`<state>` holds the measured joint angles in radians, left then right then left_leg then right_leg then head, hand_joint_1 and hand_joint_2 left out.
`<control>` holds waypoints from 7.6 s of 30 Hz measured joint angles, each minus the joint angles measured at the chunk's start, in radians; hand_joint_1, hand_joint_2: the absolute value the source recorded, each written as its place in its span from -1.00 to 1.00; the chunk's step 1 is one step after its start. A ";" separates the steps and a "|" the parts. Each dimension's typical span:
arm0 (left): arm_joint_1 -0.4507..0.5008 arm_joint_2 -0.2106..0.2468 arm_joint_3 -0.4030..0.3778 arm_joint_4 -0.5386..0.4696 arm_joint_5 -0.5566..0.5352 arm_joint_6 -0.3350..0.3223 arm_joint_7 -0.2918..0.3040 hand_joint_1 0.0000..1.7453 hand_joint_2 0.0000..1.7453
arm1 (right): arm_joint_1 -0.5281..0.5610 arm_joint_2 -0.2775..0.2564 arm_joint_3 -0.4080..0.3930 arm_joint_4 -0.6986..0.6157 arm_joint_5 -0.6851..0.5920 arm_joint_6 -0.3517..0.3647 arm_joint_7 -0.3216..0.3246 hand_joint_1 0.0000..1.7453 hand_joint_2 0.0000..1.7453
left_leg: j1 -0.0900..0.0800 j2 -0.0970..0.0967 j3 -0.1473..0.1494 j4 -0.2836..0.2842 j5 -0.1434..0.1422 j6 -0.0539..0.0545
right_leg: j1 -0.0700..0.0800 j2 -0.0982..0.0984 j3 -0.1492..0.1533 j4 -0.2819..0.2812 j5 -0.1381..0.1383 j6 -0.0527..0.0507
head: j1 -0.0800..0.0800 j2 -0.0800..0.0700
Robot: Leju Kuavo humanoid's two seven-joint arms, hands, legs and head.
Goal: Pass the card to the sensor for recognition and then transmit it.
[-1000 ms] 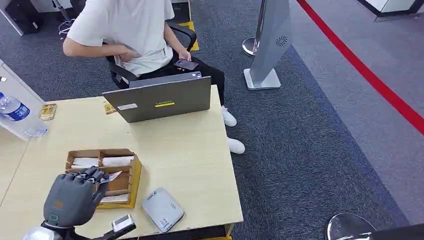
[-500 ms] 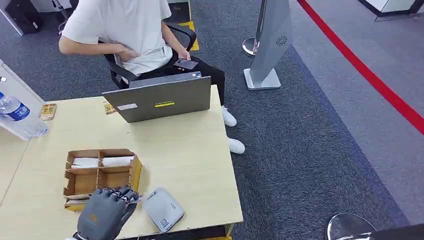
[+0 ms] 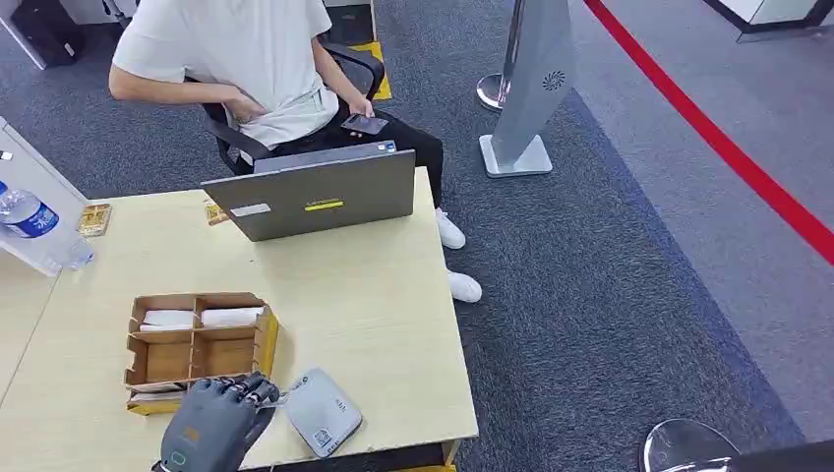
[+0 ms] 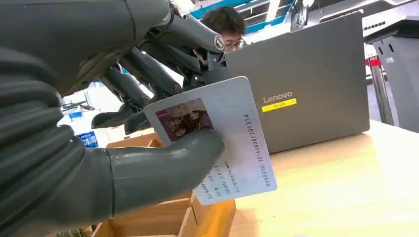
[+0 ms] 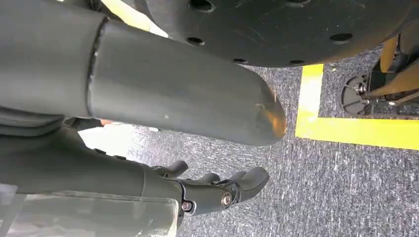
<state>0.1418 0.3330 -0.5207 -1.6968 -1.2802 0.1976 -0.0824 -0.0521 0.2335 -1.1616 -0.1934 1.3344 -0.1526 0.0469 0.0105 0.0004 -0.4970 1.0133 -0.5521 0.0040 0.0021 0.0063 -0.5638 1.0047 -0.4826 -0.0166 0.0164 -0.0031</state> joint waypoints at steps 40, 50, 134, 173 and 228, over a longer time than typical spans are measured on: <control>0.028 0.005 -0.054 0.094 0.054 0.045 0.089 1.00 1.00 | 0.001 0.000 0.000 0.000 0.013 0.011 0.006 -1.00 -1.00 | -0.001 0.001 0.001 -0.001 -0.001 0.000 | -0.001 0.001 0.000 0.000 -0.001 0.001 | 0.000 0.000; 0.015 0.043 -0.214 0.183 0.110 0.113 0.158 1.00 1.00 | -0.001 0.000 0.000 0.000 0.019 0.012 0.008 -1.00 -1.00 | -0.001 -0.001 0.000 -0.001 -0.002 0.001 | -0.001 -0.001 0.000 0.000 -0.002 0.001 | 0.000 0.000; -0.587 0.337 0.374 0.311 -0.214 -0.127 0.158 1.00 1.00 | -0.007 -0.002 0.058 0.000 0.105 0.031 0.016 -1.00 -1.00 | 0.000 -0.002 0.001 0.000 -0.001 0.000 | 0.001 -0.002 0.001 0.000 -0.002 0.001 | 0.000 0.000; -0.165 0.103 0.212 -0.017 -0.202 0.061 0.086 -1.00 1.00 | 0.001 0.007 0.011 0.002 0.010 -0.002 0.006 -1.00 -1.00 | -0.001 0.002 0.001 -0.001 -0.006 0.001 | -0.001 0.004 -0.001 0.000 -0.005 0.003 | 0.000 0.000; 0.104 0.069 0.265 -0.042 -0.099 -0.043 0.172 -1.00 1.00 | 0.000 0.007 -0.043 0.001 -0.015 -0.021 0.005 -1.00 -1.00 | -0.001 0.003 0.002 -0.002 -0.006 0.001 | -0.001 0.004 0.001 0.000 -0.006 0.003 | 0.000 0.000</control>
<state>0.2457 0.4017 -0.2560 -1.7384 -1.3790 0.1545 0.0892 -0.0526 0.2407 -1.2051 -0.1923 1.3195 -0.1736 0.0523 0.0099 0.0030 -0.4950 1.0117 -0.5579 0.0049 0.0009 0.0100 -0.5631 1.0046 -0.4882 -0.0139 0.0168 -0.0031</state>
